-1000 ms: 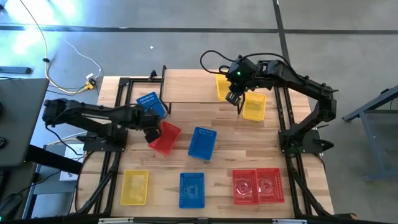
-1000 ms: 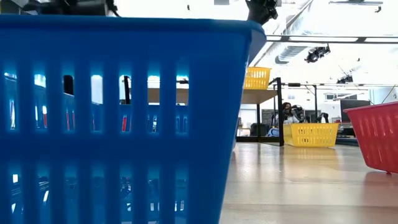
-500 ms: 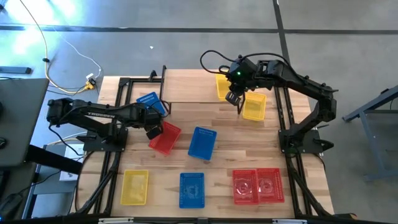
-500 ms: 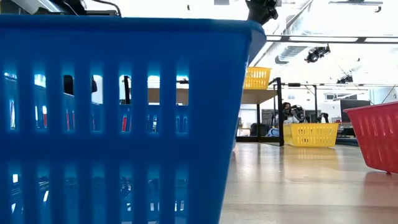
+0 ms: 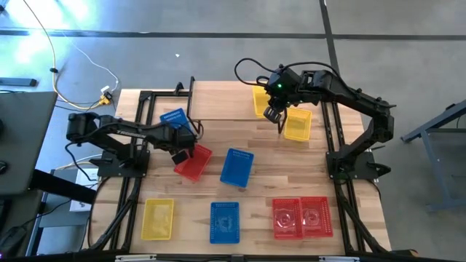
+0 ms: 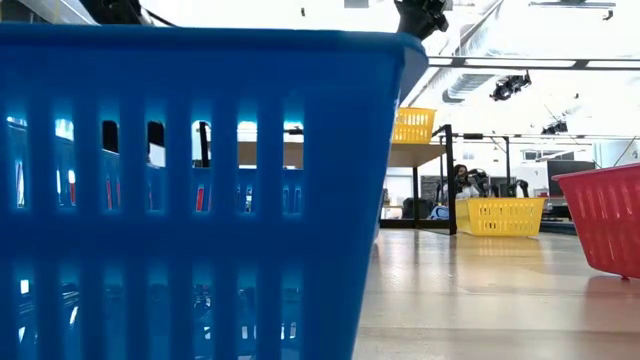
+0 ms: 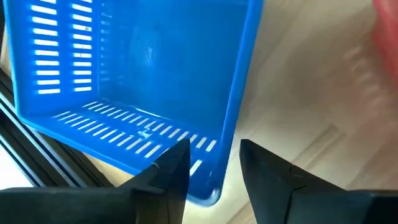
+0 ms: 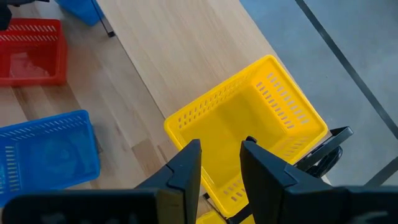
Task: Stack baskets on shelf by color
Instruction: Put the top blue basket on the shelf
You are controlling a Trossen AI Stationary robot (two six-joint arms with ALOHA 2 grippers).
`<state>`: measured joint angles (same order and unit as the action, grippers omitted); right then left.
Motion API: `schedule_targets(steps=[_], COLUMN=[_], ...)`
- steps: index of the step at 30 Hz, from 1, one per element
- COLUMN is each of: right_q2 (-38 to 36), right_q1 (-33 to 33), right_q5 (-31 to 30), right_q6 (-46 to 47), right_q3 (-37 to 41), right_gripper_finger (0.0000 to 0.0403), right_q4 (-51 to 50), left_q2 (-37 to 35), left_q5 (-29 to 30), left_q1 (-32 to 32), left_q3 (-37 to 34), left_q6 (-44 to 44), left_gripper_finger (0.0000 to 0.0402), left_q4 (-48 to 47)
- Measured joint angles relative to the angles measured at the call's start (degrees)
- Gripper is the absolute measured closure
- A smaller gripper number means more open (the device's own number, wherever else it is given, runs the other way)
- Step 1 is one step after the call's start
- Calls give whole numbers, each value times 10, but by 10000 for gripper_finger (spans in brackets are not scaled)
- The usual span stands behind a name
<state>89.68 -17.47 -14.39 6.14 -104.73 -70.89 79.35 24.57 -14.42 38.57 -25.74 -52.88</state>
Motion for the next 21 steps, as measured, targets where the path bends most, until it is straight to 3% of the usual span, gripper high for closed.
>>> schedule_targets(steps=[11, 21], right_q2=[0, 0], right_q1=[0, 0], right_q5=[0, -6], right_q6=[1, 16], right_q3=[0, 0], right_gripper_finger=[304, 304], right_q4=[0, 0], left_q2=[-10, -64], left_q5=[-6, -26], left_q1=[18, 17], left_q3=[0, 2], left_q6=[4, -17], left_gripper_finger=[391, 398], left_q4=[-1, -42])
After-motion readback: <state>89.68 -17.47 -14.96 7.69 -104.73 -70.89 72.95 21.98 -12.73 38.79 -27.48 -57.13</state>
